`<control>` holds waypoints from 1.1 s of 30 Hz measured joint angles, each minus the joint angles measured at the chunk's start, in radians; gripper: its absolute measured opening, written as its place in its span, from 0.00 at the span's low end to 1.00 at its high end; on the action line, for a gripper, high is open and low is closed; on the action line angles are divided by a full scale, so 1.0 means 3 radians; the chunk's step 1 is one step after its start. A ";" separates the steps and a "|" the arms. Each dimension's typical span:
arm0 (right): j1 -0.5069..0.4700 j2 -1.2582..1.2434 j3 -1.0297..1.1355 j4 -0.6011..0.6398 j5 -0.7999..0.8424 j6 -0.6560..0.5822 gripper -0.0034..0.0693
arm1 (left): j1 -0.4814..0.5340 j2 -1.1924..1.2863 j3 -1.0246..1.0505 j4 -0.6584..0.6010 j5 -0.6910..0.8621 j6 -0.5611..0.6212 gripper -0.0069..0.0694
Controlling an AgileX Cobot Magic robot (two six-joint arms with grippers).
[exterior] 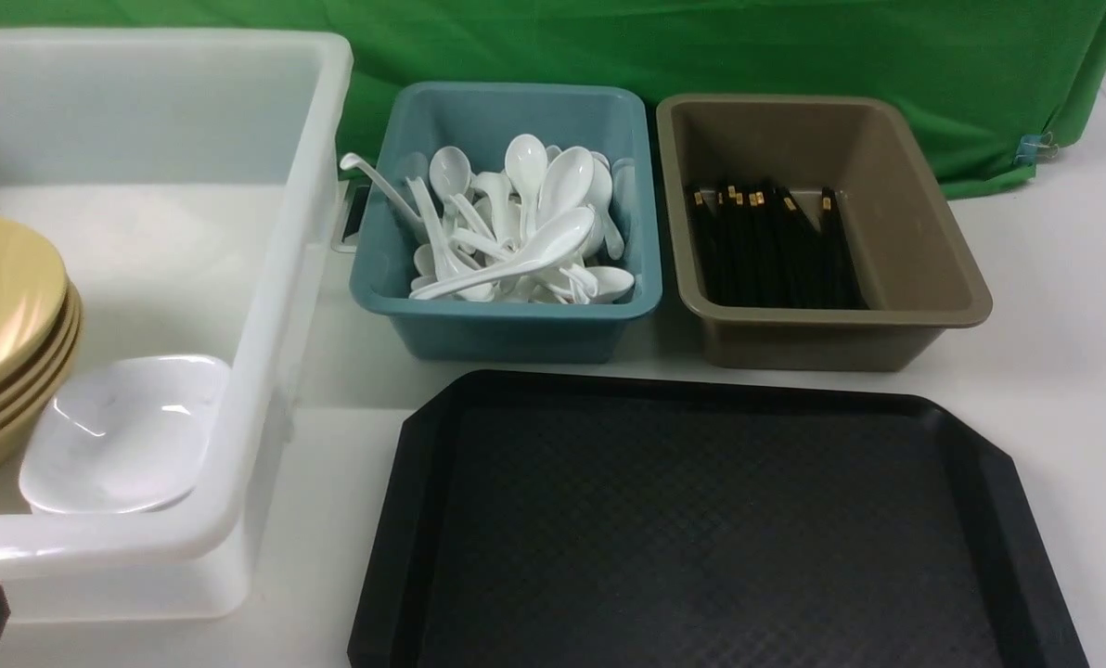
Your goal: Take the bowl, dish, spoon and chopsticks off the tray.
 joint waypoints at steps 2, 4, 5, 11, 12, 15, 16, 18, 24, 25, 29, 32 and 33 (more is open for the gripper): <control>0.0000 0.0000 0.0000 0.0000 0.0000 0.0000 0.24 | 0.0000 0.0000 0.0000 0.0004 0.0008 -0.0007 0.07; 0.0000 0.0000 0.0000 0.0000 0.0000 0.0000 0.25 | 0.0000 0.0000 0.0000 0.0004 0.0011 -0.0007 0.07; 0.0000 0.0000 0.0000 0.0000 0.0000 0.0000 0.25 | 0.0000 0.0000 0.0000 0.0004 0.0011 -0.0007 0.07; 0.0000 0.0000 0.0000 0.0000 0.0000 0.0000 0.28 | 0.0000 0.0000 0.0000 0.0007 0.0015 -0.0007 0.07; 0.0000 0.0000 0.0000 0.0000 0.0000 0.0000 0.29 | 0.0000 0.0000 0.0000 0.0007 0.0015 -0.0007 0.07; 0.0000 0.0000 0.0000 0.0000 0.0000 0.0000 0.29 | 0.0000 0.0000 0.0000 0.0008 0.0015 -0.0007 0.07; 0.0000 0.0000 0.0000 0.0000 0.0000 0.0000 0.29 | 0.0000 0.0000 0.0000 0.0017 0.0015 -0.0007 0.07; 0.0000 0.0000 0.0000 0.0000 0.0000 0.0000 0.29 | 0.0000 0.0000 0.0000 0.0016 0.0017 -0.0007 0.07; 0.0000 0.0000 0.0000 0.0025 -0.0006 -0.0008 0.32 | 0.0000 0.0000 0.0000 0.0016 0.0017 -0.0007 0.07; 0.0000 0.0000 0.0000 0.0169 -0.0014 -0.0082 0.32 | 0.0000 0.0000 0.0000 0.0017 0.0017 -0.0007 0.07; 0.0000 0.0000 0.0000 0.1239 -0.0014 -0.0899 0.34 | 0.0000 0.0000 0.0000 0.0017 0.0017 -0.0009 0.07; 0.0000 0.0000 0.0000 0.1789 -0.0023 -0.1430 0.34 | 0.0000 0.0000 0.0000 0.0017 0.0017 -0.0009 0.07; 0.0000 0.0000 0.0000 0.1860 -0.0023 -0.1496 0.35 | 0.0000 0.0000 0.0000 0.0020 0.0017 -0.0009 0.07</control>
